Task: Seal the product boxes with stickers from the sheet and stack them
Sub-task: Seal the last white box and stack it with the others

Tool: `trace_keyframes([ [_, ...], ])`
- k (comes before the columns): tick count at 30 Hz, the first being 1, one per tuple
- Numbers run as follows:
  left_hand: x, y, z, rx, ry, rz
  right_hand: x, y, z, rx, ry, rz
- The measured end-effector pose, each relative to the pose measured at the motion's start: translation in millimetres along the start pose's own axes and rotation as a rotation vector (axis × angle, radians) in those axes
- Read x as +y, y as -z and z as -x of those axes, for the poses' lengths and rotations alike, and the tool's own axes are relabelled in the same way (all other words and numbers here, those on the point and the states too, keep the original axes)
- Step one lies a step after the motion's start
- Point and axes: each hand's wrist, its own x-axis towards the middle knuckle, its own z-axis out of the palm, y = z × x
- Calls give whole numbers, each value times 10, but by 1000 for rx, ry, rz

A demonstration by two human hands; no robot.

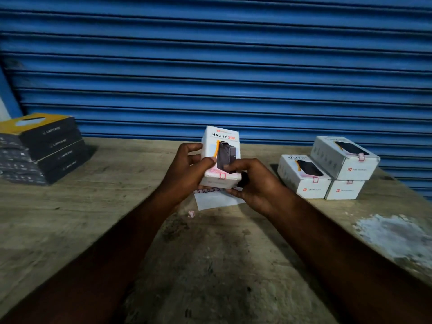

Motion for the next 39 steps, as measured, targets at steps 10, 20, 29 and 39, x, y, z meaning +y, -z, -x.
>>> trace_keyframes([
  [10, 5, 4, 8, -9, 119, 121, 49, -66, 28, 48, 140, 155],
  [20, 54, 74, -20, 48, 119, 195, 250, -26, -100, 173, 904, 843],
  [29, -9, 162, 12, 32, -309, -544, 168, 5, -87, 168, 837, 818],
  [39, -15, 256, -23, -224, -307, -577, 135, 19, -70, 201, 820, 747],
])
